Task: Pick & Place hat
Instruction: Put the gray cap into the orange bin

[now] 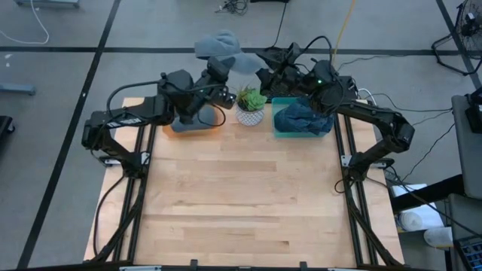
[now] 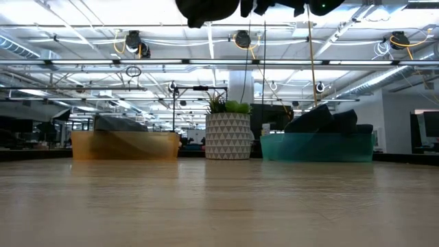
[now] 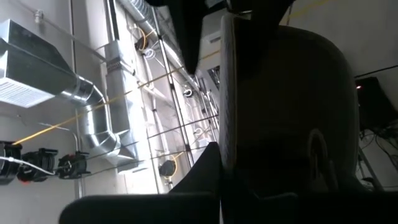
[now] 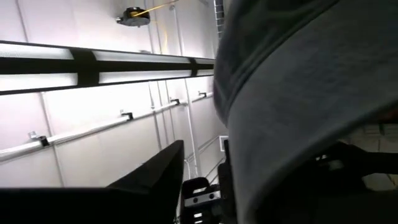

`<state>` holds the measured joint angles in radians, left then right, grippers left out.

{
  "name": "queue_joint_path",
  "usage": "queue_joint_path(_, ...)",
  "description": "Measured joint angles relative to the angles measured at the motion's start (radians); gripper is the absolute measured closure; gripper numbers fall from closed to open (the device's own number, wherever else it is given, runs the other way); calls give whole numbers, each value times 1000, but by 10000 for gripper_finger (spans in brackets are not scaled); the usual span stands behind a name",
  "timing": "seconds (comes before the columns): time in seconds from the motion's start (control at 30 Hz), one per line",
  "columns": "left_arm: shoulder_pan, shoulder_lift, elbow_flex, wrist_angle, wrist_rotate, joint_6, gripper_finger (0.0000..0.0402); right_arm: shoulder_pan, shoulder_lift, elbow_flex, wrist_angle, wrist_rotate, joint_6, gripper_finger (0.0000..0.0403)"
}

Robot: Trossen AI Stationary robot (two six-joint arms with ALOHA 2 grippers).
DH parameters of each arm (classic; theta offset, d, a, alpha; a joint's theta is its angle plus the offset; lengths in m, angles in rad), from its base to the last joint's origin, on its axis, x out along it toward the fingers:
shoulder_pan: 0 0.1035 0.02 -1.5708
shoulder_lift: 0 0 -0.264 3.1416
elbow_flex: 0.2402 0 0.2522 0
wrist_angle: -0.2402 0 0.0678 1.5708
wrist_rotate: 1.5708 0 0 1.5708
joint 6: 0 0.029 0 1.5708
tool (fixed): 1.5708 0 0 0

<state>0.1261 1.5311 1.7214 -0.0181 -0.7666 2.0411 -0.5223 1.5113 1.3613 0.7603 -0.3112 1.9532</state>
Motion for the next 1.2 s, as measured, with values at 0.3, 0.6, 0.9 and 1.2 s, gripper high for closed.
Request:
queue_joint_path(0.3, -40, 0, 0, 18, -38, 7, 394, -2, 1, 0, -5, -8, -91, 337)
queue_joint_path(0.6, -70, 0, 0, 15, -46, -58, 361, -1, 1, 0, 2, -22, -194, 399)
queue_joint_path(0.9, -80, -14, 0, 13, -63, -411, 263, -26, 1, 0, 87, 3, -212, 402)
queue_joint_path(1.2, -89, -50, 0, 9, -68, -897, 120, -118, -2, 0, 136, -72, -268, 402)
